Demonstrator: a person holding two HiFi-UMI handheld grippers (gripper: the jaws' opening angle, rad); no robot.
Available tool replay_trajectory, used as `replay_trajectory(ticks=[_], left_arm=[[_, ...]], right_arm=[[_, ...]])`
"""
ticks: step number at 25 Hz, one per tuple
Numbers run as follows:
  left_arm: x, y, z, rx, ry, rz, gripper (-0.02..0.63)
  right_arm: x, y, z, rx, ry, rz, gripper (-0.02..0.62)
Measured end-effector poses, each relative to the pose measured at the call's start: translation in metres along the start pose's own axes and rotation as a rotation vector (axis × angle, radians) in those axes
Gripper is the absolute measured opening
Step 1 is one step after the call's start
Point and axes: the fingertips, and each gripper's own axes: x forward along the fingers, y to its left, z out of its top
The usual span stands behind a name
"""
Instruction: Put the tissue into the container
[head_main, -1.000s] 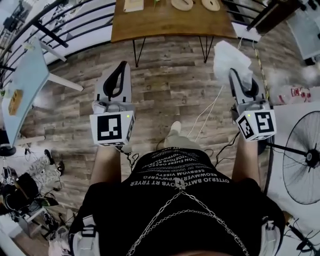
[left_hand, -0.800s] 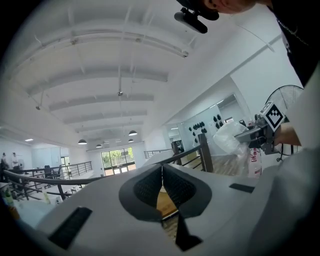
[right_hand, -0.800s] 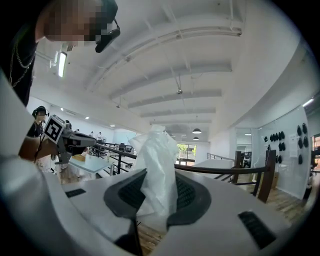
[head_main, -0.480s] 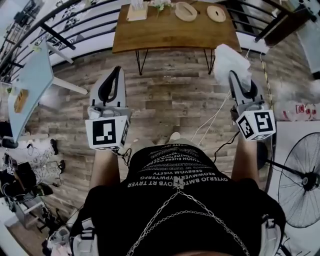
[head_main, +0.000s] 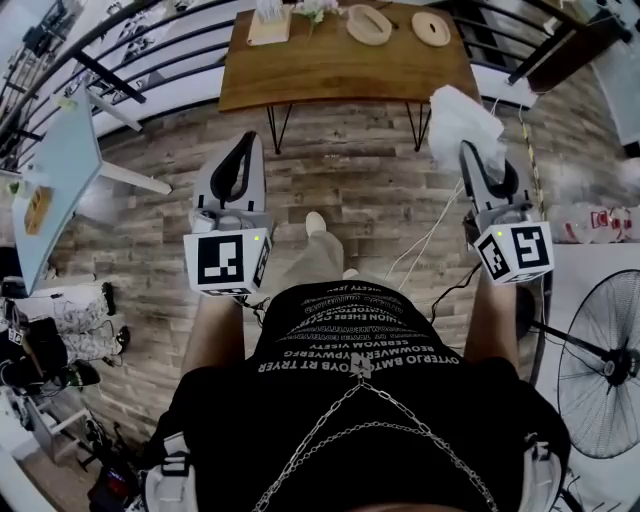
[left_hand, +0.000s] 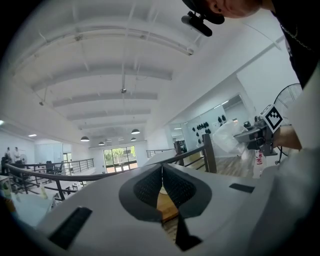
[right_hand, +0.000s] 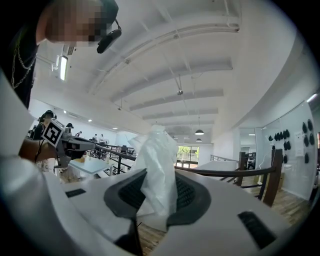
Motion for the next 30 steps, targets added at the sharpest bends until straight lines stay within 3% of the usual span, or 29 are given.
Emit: replay_trajectory(ticks=[14, 20, 30], left_arm=[[0.090, 0.026, -0.002, -0.019, -0.016, -0.065, 0.029], [0.134, 0.051, -0.009, -0.028, -0.008, -0.073, 0.029], [0.200, 0.105, -0.018, -0.039, -0.010, -0.080, 0.029]], right_arm=[[0.066, -0.028, 0.007, -0.012, 0.011, -0.030, 0.114], [0.110, -0.037, 0.011, 0.045, 0.008, 0.000, 0.114], [0.194, -0.048, 0.018, 0.021, 0.027, -0.009, 0.112]])
